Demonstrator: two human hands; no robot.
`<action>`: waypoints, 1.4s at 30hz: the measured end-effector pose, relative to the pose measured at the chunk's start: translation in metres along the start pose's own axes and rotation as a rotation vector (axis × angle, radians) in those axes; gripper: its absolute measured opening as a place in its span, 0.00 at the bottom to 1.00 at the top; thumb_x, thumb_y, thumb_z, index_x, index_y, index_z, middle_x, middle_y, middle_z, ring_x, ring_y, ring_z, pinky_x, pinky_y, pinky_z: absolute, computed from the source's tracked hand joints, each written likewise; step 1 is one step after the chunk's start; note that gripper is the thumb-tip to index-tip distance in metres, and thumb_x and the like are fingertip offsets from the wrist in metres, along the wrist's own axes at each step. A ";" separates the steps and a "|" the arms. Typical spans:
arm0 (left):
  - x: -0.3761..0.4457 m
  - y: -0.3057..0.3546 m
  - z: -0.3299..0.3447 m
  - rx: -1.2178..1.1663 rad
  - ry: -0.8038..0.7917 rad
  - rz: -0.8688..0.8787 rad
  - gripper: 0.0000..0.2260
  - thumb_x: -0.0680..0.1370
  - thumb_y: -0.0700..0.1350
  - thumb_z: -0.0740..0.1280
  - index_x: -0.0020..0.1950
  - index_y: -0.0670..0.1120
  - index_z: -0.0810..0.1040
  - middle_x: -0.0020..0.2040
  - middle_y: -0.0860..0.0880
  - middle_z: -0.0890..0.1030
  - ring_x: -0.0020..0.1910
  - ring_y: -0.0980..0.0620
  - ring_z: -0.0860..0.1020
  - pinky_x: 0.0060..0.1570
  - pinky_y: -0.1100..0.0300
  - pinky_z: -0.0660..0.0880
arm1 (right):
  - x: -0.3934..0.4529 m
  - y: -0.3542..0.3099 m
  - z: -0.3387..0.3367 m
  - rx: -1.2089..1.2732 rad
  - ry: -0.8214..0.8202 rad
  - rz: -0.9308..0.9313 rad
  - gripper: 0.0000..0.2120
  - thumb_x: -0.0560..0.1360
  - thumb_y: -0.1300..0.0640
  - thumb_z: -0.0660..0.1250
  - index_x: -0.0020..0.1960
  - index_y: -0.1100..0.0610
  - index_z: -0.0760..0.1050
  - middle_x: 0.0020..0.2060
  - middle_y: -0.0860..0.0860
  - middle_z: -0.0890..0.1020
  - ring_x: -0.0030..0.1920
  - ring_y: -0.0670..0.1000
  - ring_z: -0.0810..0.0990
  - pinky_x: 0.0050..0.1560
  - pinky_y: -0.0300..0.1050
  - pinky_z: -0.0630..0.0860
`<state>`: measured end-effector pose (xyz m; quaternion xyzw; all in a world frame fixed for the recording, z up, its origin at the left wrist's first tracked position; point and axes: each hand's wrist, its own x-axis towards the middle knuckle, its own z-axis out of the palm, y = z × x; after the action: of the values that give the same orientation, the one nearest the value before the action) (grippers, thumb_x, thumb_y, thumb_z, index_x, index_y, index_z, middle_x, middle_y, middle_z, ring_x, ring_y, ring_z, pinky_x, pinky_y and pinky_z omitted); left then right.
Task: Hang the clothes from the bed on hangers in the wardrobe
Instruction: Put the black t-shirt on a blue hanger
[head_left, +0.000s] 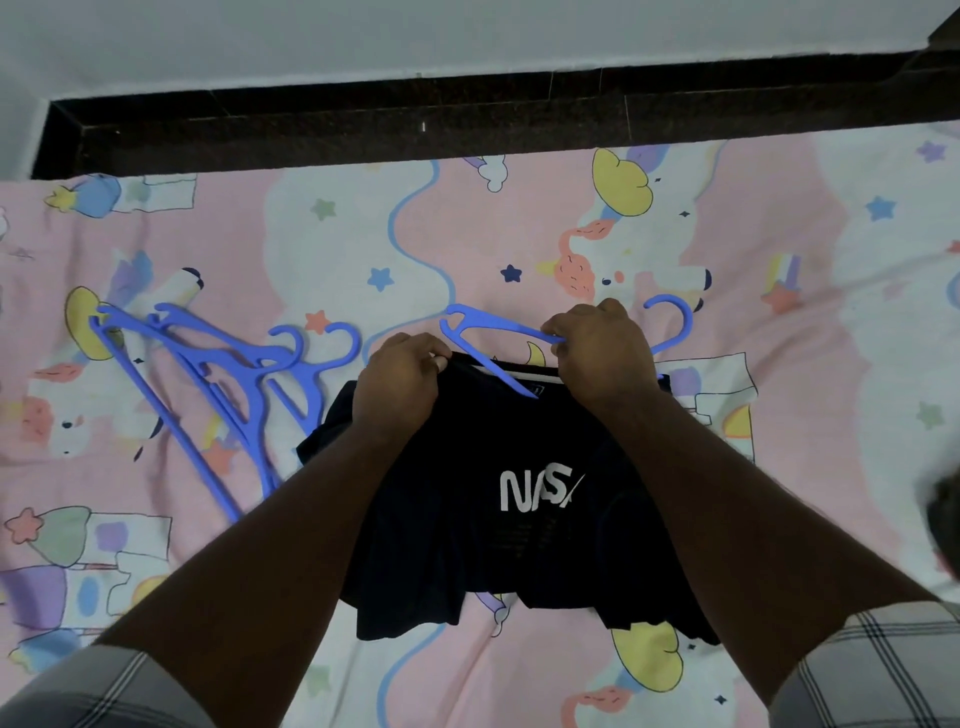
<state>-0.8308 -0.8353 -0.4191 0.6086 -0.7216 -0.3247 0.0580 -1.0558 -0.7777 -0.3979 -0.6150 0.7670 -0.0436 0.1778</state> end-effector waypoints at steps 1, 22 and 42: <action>-0.002 -0.003 -0.002 -0.047 0.032 -0.007 0.09 0.80 0.42 0.64 0.53 0.51 0.83 0.51 0.52 0.81 0.50 0.52 0.78 0.49 0.54 0.75 | -0.001 -0.001 0.000 -0.015 -0.004 -0.016 0.16 0.78 0.61 0.64 0.64 0.52 0.79 0.53 0.52 0.83 0.55 0.56 0.73 0.50 0.51 0.74; -0.042 -0.001 -0.026 -0.224 0.181 0.038 0.10 0.80 0.47 0.66 0.60 0.53 0.82 0.46 0.61 0.77 0.42 0.61 0.76 0.50 0.62 0.73 | -0.026 0.006 0.007 0.447 0.181 0.345 0.12 0.77 0.61 0.66 0.60 0.58 0.81 0.55 0.55 0.84 0.55 0.54 0.81 0.56 0.40 0.71; -0.068 0.019 -0.001 -0.532 -0.032 -0.121 0.07 0.81 0.46 0.66 0.54 0.58 0.80 0.48 0.59 0.83 0.49 0.60 0.81 0.53 0.62 0.76 | 0.013 -0.003 -0.019 1.022 0.006 0.522 0.06 0.80 0.60 0.66 0.45 0.55 0.80 0.44 0.55 0.85 0.40 0.53 0.83 0.47 0.48 0.80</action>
<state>-0.8292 -0.7726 -0.3871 0.6088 -0.5739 -0.5156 0.1849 -1.0613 -0.7936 -0.3818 -0.2411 0.7755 -0.3650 0.4553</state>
